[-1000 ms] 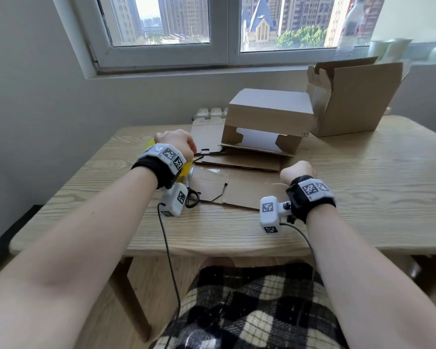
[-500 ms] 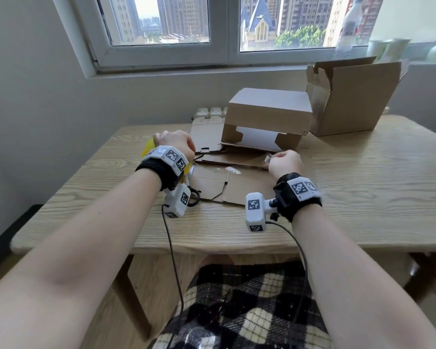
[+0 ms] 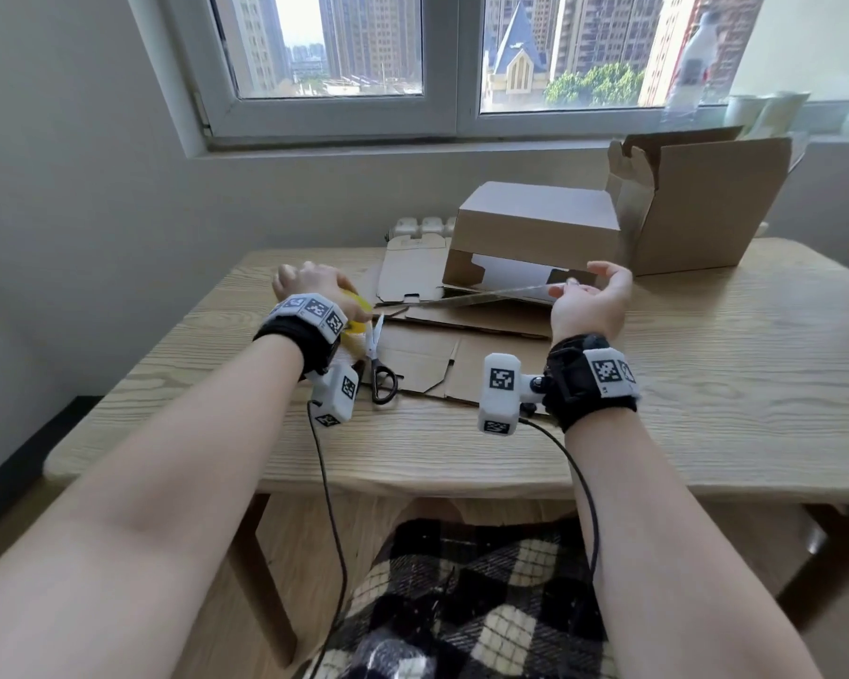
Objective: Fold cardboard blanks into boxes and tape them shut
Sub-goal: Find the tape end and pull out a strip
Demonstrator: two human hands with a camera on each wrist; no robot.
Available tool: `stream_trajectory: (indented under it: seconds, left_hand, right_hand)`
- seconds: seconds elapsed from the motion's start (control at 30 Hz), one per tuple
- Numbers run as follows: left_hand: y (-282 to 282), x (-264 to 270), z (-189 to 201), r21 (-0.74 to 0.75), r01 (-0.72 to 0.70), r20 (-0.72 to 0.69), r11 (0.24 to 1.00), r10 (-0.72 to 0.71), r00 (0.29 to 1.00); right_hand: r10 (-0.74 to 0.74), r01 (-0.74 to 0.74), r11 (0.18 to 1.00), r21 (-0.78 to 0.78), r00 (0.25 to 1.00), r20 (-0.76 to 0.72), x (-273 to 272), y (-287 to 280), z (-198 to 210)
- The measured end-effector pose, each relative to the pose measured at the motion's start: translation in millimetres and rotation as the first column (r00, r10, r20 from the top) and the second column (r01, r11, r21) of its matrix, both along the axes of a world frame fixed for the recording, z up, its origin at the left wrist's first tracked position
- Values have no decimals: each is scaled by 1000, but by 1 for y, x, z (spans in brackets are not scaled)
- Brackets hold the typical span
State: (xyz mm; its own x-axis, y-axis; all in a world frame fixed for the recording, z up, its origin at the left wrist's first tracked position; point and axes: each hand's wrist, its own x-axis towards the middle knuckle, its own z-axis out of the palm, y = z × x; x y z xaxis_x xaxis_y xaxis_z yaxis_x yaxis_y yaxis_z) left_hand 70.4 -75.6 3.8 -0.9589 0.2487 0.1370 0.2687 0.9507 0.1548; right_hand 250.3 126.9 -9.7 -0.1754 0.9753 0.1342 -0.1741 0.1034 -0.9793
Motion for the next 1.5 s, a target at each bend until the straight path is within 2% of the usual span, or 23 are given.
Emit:
stream_trajectory:
  seconds: [0.1,0.17,0.23,0.37,0.5,0.57,0.63,0.73,0.8,0.93,1.07,1.17,1.33,1.5]
  left_hand:
    - [-10,0,-18,-16,-70,-45,997,69,997]
    - [-19,-6,-28,15,-56,52,998,55,997]
    - [-23,-10,-30,55,-33,156,998,24,987]
    - [-14,-10,-19,70,-26,226,997,9,974]
    - [13,7,14,144,101,324,984,-143,935]
    - [32,20,33,208,233,366,950,-297,882]
    - [52,37,48,268,343,448,900,-432,783]
    - [78,52,54,333,435,514,837,-547,660]
    - [92,58,50,354,484,501,800,-599,624]
    - [105,64,43,431,475,426,767,-638,642]
    - [106,56,44,481,370,466,795,-589,661]
    - [108,51,40,534,316,453,784,-581,676]
    - [115,46,22,521,345,472,781,-600,646]
    - [121,38,8,512,382,406,769,-609,681]
  right_hand:
    - [-162,162,986,-36,987,-1,11,20,-4]
    - [-168,167,986,-15,985,-37,19,32,-1]
    - [-78,80,996,41,996,-52,24,36,5]
    - [148,-132,974,184,986,-77,25,23,25]
    - [289,-239,919,314,949,-122,19,11,50]
    - [337,-274,897,347,931,-136,14,9,61]
    - [370,-303,890,341,917,-149,10,9,70]
    - [375,-305,889,341,913,-163,9,12,79]
    - [381,-306,885,352,909,-168,9,15,84]
    - [365,-283,884,372,916,-168,9,25,92]
    - [301,-229,913,337,937,-179,10,42,89]
    - [274,-207,918,337,948,-164,10,47,84]
    - [277,-211,917,339,947,-160,6,47,76]
    - [270,-202,921,334,948,-171,2,53,69]
